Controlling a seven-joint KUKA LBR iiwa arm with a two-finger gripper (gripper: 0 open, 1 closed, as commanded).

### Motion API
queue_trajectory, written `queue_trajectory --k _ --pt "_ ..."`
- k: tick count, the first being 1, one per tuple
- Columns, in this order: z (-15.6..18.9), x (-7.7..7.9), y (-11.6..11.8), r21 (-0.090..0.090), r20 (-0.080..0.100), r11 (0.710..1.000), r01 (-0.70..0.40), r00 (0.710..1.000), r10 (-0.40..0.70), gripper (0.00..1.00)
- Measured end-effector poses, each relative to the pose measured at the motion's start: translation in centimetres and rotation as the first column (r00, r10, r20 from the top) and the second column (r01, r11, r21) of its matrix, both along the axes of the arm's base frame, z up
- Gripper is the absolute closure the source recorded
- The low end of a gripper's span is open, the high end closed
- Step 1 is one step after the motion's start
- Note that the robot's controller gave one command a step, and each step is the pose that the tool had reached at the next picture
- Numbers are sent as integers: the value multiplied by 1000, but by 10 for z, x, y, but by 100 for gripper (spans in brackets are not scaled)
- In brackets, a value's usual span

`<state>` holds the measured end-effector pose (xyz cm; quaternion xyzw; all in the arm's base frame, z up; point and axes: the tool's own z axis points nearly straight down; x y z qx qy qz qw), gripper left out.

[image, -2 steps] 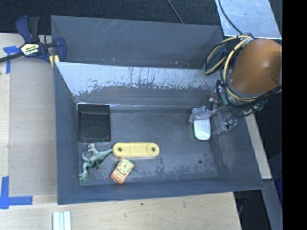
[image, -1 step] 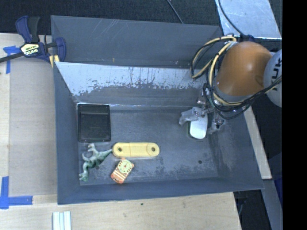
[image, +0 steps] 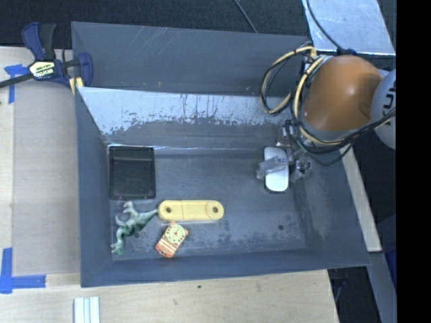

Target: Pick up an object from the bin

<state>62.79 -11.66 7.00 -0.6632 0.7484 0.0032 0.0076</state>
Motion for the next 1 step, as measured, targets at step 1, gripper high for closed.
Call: queue_trajectory --k 1 --pt "0 0 0 0 0 1000 1 1000 -1 100"
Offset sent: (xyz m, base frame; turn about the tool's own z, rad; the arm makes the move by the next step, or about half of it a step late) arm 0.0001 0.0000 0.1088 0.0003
